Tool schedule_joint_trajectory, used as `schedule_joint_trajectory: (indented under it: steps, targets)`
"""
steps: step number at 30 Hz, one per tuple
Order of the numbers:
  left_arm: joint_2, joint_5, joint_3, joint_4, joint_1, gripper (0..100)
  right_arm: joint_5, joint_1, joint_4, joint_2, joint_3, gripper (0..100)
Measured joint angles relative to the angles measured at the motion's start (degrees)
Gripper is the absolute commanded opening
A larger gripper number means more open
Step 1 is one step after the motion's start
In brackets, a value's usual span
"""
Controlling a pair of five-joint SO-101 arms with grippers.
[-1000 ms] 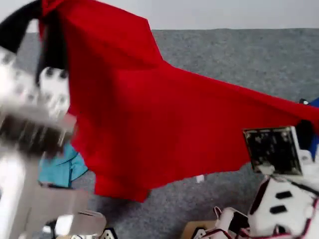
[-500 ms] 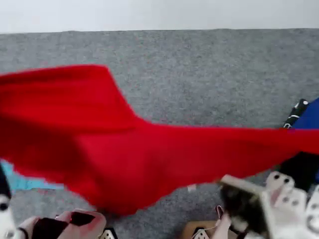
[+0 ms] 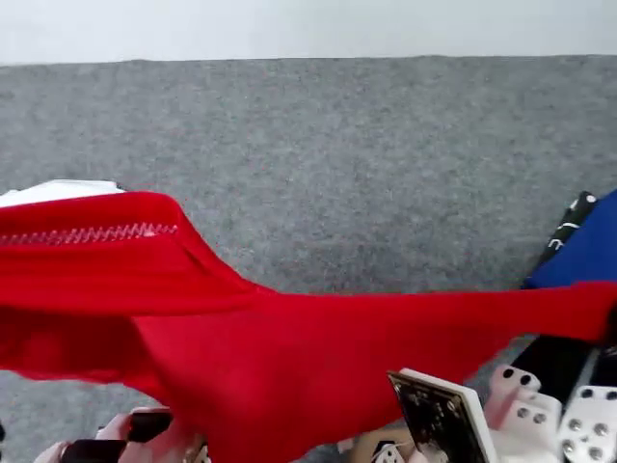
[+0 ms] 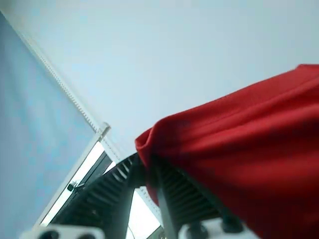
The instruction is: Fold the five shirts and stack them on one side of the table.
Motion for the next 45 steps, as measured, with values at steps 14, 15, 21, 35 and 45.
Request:
schedule_joint_trajectory:
  steps: [14, 15, 21, 35, 45]
  targets:
    - [-0.26, 5.27, 4.13, 0.00, -2.20, 0, -0.53, 0.00, 2.73, -0.62, -0.09, 1.0]
    - [-0.26, 7.65, 4.22, 0.00, -2.20, 0, -0.53, 0.00, 2.73, -0.62, 0.18, 1.0]
    - [-0.26, 16.44, 9.23, 0.00, -2.29, 0, -0.53, 0.00, 2.99, -0.62, 0.44, 1.0]
    - [-5.36, 17.23, 31.91, 0.00, 1.32, 0, 0.35, -5.27, 2.46, -0.53, 10.02, 1.0]
    - [-8.35, 17.23, 46.42, 0.00, 15.47, 0, 0.70, -7.38, 3.34, -0.53, 10.20, 1.0]
